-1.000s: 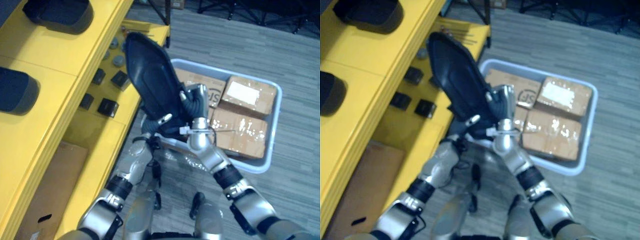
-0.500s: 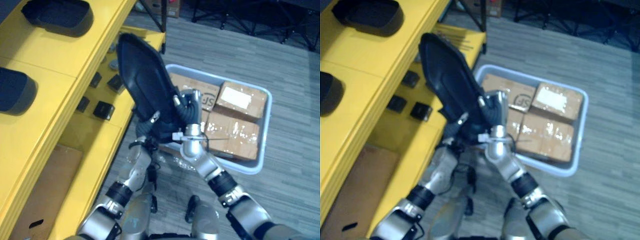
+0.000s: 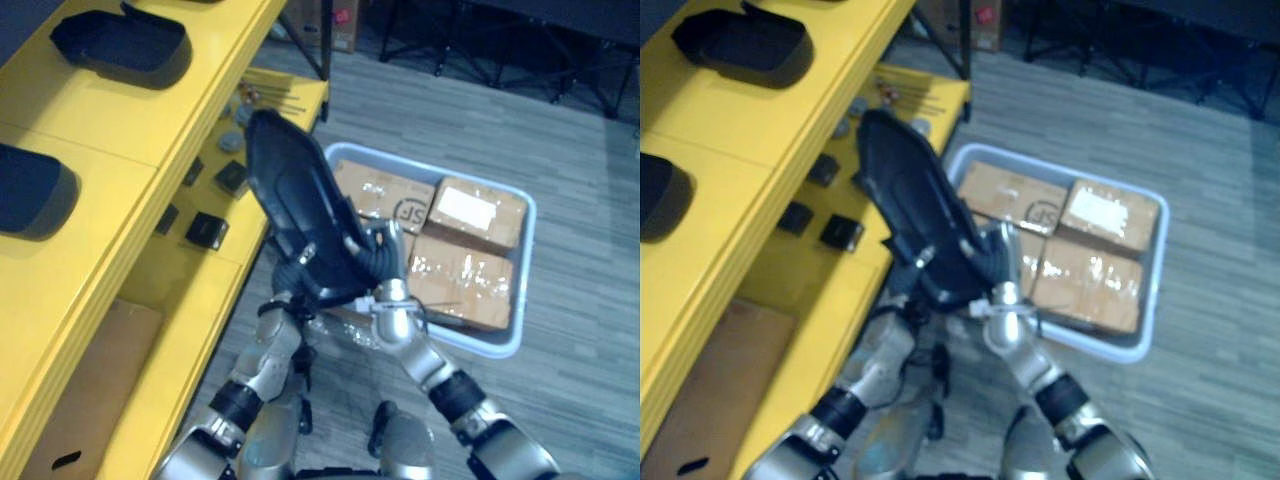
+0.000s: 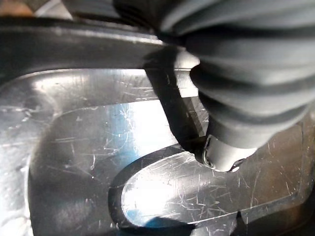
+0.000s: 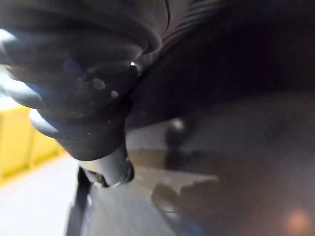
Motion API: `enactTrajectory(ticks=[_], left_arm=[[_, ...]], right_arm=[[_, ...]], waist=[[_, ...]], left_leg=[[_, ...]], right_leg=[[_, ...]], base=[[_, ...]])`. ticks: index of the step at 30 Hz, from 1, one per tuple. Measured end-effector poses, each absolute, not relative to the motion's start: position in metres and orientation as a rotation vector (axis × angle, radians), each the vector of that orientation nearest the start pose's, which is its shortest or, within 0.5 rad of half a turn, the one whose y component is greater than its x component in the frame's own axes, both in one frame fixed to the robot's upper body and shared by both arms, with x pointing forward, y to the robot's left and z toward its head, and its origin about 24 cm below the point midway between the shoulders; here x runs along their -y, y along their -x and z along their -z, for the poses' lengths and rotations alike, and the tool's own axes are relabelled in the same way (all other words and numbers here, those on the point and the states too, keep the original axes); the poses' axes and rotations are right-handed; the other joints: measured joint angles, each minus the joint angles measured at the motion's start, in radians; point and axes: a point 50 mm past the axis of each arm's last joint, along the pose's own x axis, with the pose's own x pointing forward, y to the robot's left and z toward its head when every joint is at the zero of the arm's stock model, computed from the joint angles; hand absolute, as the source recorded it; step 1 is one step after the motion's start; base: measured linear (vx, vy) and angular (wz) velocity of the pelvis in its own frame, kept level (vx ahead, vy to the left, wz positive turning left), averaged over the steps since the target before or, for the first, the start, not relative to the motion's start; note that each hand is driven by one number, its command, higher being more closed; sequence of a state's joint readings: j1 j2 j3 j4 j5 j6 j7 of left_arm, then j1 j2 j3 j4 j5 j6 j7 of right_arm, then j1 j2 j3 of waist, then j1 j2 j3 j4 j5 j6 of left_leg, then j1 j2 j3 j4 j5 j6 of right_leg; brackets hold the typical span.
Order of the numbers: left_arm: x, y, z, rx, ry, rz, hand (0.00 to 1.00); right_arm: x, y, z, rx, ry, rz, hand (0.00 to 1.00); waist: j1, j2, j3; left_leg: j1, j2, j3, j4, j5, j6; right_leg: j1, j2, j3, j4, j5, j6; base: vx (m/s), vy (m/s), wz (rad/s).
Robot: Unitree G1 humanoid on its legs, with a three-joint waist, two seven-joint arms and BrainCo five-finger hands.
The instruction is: Walk over and take plastic housings, then place them on the shelf
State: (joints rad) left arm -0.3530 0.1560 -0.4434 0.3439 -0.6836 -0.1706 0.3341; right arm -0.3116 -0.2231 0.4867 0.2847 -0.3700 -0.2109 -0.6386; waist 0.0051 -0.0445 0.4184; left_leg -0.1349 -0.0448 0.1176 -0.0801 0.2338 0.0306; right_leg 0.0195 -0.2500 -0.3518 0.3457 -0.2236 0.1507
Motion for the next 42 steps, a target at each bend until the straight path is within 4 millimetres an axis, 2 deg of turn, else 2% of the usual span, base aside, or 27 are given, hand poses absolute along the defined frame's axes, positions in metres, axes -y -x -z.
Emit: enactTrajectory(ticks=[1, 3, 5, 8, 11, 14, 15, 17, 18, 19, 20, 21, 23, 24, 26, 29, 31, 34, 38, 42], left_arm=[[-0.087, -0.302, -0.053, -0.047, 0.350, 0.079, 1.00], [-0.083, -0.301, -0.071, 0.032, 0.322, 0.110, 1.00], [-0.085, -0.300, -0.100, 0.166, 0.325, 0.118, 1.00], [-0.091, -0.299, -0.122, 0.281, 0.325, 0.077, 1.00], [-0.091, -0.300, -0.130, 0.333, 0.286, 0.042, 1.00], [-0.093, -0.300, -0.134, 0.385, 0.227, 0.004, 1.00], [-0.092, -0.299, -0.137, 0.413, 0.211, 0.001, 1.00], [-0.093, -0.297, -0.142, 0.461, 0.178, -0.010, 1.00], [-0.095, -0.293, -0.146, 0.495, 0.178, -0.016, 1.00], [-0.097, -0.291, -0.148, 0.510, 0.185, -0.021, 1.00], [-0.102, -0.286, -0.150, 0.538, 0.204, -0.036, 1.00], [-0.105, -0.282, -0.151, 0.553, 0.214, -0.045, 1.00], [-0.114, -0.265, -0.151, 0.588, 0.240, -0.069, 1.00], [-0.115, -0.261, -0.149, 0.589, 0.243, -0.070, 1.00], [-0.120, -0.246, -0.138, 0.575, 0.238, -0.080, 1.00], [-0.129, -0.229, -0.118, 0.527, 0.227, -0.081, 1.00], [-0.132, -0.222, -0.106, 0.475, 0.247, -0.049, 1.00], [-0.134, -0.212, -0.092, 0.412, 0.285, 0.009, 1.00], [-0.137, -0.211, -0.090, 0.400, 0.301, 0.026, 1.00], [-0.147, -0.210, -0.092, 0.422, 0.279, -0.011, 1.00]], right_arm=[[0.100, -0.278, -0.068, 0.446, 0.553, 0.051, 0.00], [0.110, -0.270, -0.078, 0.479, 0.527, 0.060, 0.00], [0.119, -0.265, -0.104, 0.569, 0.459, 0.026, 0.00], [0.136, -0.261, -0.129, 0.644, 0.367, -0.008, 0.00], [0.148, -0.255, -0.149, 0.721, 0.292, 0.007, 0.00], [0.169, -0.246, -0.167, 0.806, 0.202, 0.078, 0.00], [0.181, -0.240, -0.169, 0.824, 0.173, 0.130, 0.00], [0.200, -0.230, -0.164, 0.803, 0.093, 0.209, 0.00], [0.214, -0.220, -0.151, 0.754, 0.043, 0.284, 0.00], [0.219, -0.216, -0.146, 0.730, 0.030, 0.314, 0.00], [0.227, -0.208, -0.134, 0.678, -0.010, 0.365, 0.00], [0.231, -0.202, -0.127, 0.648, -0.030, 0.395, 0.00], [0.242, -0.179, -0.099, 0.529, -0.091, 0.497, 0.00], [0.244, -0.173, -0.092, 0.495, -0.106, 0.515, 0.00], [0.248, -0.150, -0.059, 0.359, -0.183, 0.583, 0.00], [0.254, -0.127, -0.023, 0.202, -0.265, 0.707, 0.00], [0.255, -0.117, -0.013, 0.169, -0.285, 0.760, 0.00], [0.258, -0.110, -0.011, 0.191, -0.331, 0.795, 0.00], [0.261, -0.110, -0.014, 0.218, -0.321, 0.803, 0.00], [0.260, -0.115, -0.017, 0.232, -0.300, 0.775, 0.00]], waist=[[0.000, -0.002, -0.001], [-0.004, -0.003, -0.002], [-0.010, -0.016, -0.034], [-0.020, -0.024, -0.085], [-0.026, -0.015, -0.118], [-0.052, -0.005, -0.135], [-0.063, 0.000, -0.138], [-0.076, 0.004, -0.140], [-0.078, 0.008, -0.146], [-0.081, 0.011, -0.148], [-0.102, 0.015, -0.150], [-0.111, 0.018, -0.151], [-0.130, 0.035, -0.164], [-0.132, 0.040, -0.167], [-0.155, 0.058, -0.188], [-0.159, 0.067, -0.193], [-0.159, 0.069, -0.194], [-0.158, 0.071, -0.195], [-0.148, 0.074, -0.198], [-0.145, 0.074, -0.197]], left_leg=[[0.011, 0.000, 0.004, -0.001, -0.006, 0.003], [0.032, -0.004, 0.010, 0.000, -0.010, 0.006], [0.044, 0.000, 0.034, -0.001, -0.012, 0.008], [0.085, 0.012, 0.064, -0.006, -0.037, 0.004], [0.106, 0.026, 0.093, -0.007, -0.045, 0.006], [0.120, 0.037, 0.112, -0.008, -0.046, 0.007], [0.120, 0.041, 0.118, -0.008, -0.044, 0.005], [0.121, 0.046, 0.130, -0.008, -0.041, 0.001], [0.121, 0.052, 0.146, -0.009, -0.041, 0.001], [0.120, 0.053, 0.150, -0.009, -0.041, 0.001], [0.120, 0.052, 0.152, -0.009, -0.042, 0.001], [0.120, 0.053, 0.155, -0.009, -0.042, 0.001], [0.112, 0.057, 0.168, -0.009, -0.047, -0.004], [0.111, 0.057, 0.171, -0.009, -0.049, -0.006], [0.097, 0.059, 0.171, -0.009, -0.051, -0.007], [0.097, 0.066, 0.189, -0.009, -0.055, -0.013], [0.096, 0.069, 0.193, -0.009, -0.056, -0.015], [0.086, 0.069, 0.190, -0.009, -0.056, -0.015], [0.054, 0.068, 0.175, -0.009, -0.053, -0.019], [0.047, 0.063, 0.160, -0.009, -0.052, -0.019]], right_leg=[[0.023, 0.005, 0.000, -0.026, 0.016, 0.003], [0.054, 0.007, 0.002, -0.054, 0.030, 0.005], [0.058, 0.009, 0.025, -0.071, 0.039, 0.008], [0.094, 0.023, 0.056, -0.110, 0.056, 0.003], [0.112, 0.038, 0.081, -0.146, 0.075, -0.003], [0.119, 0.047, 0.097, -0.175, 0.081, -0.014], [0.117, 0.052, 0.108, -0.182, 0.086, -0.020], [0.115, 0.056, 0.114, -0.192, 0.095, -0.024], [0.106, 0.060, 0.133, -0.199, 0.102, -0.024], [0.104, 0.061, 0.137, -0.200, 0.103, -0.024], [0.104, 0.060, 0.139, -0.201, 0.103, -0.023], [0.102, 0.060, 0.141, -0.202, 0.103, -0.023], [0.083, 0.062, 0.160, -0.202, 0.103, -0.023], [0.081, 0.062, 0.164, -0.203, 0.103, -0.023], [0.066, 0.064, 0.165, -0.204, 0.103, -0.023], [0.057, 0.068, 0.179, -0.203, 0.103, -0.023], [0.052, 0.070, 0.187, -0.203, 0.103, -0.024], [0.045, 0.072, 0.186, -0.202, 0.101, -0.025], [0.016, 0.072, 0.185, -0.195, 0.102, -0.025], [0.018, 0.070, 0.167, -0.196, 0.100, -0.027]], base=[[0.12, -0.023, -0.08], [0.08, -0.002, -0.11], [0.04, -0.012, -0.25], [0.01, -0.035, -0.33], [-0.03, -0.024, -0.37], [-0.07, 0.002, -0.22], [-0.06, 0.011, -0.18], [-0.04, 0.022, -0.25], [-0.02, 0.023, -0.32], [0.00, 0.018, -0.27], [0.01, 0.012, -0.08], [0.01, 0.018, -0.09], [0.01, 0.014, -0.21], [0.03, 0.006, -0.18], [0.04, 0.003, -0.05], [0.04, -0.003, -0.13], [0.03, -0.004, -0.11], [0.01, 0.007, 0.03], [0.01, 0.014, 0.07], [0.03, 0.008, 0.10]])
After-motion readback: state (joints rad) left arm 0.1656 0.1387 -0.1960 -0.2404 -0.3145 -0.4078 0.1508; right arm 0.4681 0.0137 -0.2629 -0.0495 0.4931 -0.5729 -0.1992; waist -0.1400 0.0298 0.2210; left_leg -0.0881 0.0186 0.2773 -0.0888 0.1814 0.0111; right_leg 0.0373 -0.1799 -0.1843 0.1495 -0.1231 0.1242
